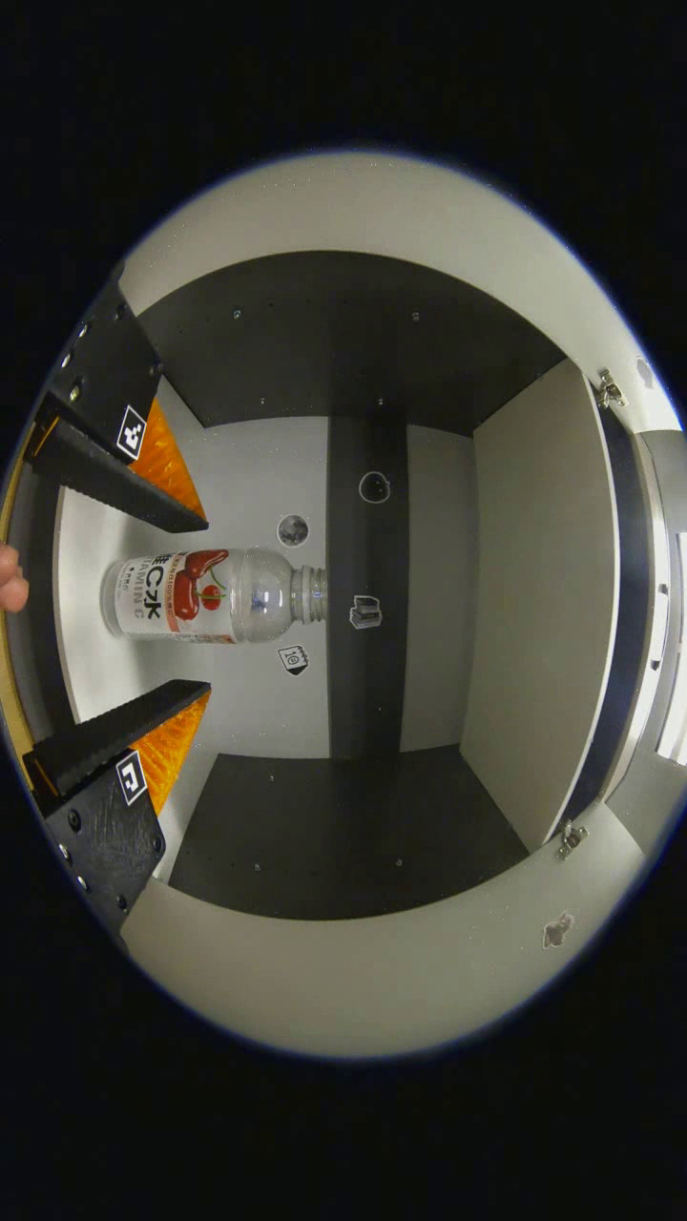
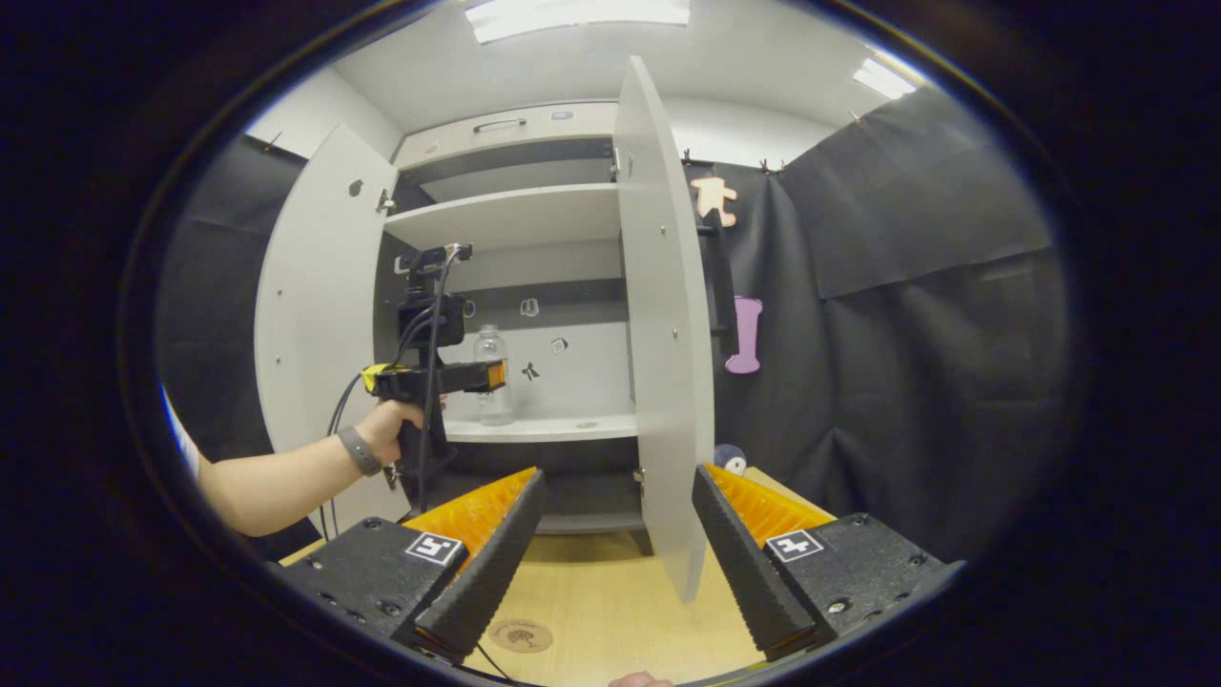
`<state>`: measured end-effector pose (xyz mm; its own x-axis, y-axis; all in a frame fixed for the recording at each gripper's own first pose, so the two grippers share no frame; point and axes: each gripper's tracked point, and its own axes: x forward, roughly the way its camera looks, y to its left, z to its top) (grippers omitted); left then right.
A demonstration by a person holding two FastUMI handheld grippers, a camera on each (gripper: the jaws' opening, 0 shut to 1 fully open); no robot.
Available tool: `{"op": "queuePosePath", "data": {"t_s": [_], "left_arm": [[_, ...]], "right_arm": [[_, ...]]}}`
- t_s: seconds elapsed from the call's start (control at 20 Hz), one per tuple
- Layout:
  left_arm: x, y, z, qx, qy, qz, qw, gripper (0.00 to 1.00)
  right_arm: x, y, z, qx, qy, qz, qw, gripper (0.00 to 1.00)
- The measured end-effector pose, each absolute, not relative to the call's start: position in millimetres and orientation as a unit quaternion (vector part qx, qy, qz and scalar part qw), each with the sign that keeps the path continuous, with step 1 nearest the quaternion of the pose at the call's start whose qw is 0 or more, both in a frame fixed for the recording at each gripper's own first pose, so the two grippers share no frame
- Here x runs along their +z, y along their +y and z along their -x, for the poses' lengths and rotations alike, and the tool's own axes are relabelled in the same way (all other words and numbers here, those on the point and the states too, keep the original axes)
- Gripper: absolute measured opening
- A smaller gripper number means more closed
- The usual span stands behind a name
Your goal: Grasp the bottle in the cabinet with the left hand and place it on the coaster, then close the right door with the right hand and the left door with the left hand.
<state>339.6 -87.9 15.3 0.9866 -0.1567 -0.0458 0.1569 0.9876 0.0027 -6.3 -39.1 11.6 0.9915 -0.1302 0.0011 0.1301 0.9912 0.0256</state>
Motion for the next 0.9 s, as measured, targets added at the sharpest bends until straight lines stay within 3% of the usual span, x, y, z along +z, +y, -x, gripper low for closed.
{"op": "queuePosePath", "data": {"t_s": [0.75,0.9], "left_arm": [[11.7,-80.9,-403.1,-0.041,0.023,0.028,0.998,0.94],[11.2,-82.3,-401.3,-0.05,0.029,0.028,0.998,0.8]], "right_arm": [[11.9,-62.1,3.4,-0.1,0.002,-0.014,0.995,1.0],[14.2,-62.4,3.4,-0.099,0.0,-0.012,0.995,1.0]]}}
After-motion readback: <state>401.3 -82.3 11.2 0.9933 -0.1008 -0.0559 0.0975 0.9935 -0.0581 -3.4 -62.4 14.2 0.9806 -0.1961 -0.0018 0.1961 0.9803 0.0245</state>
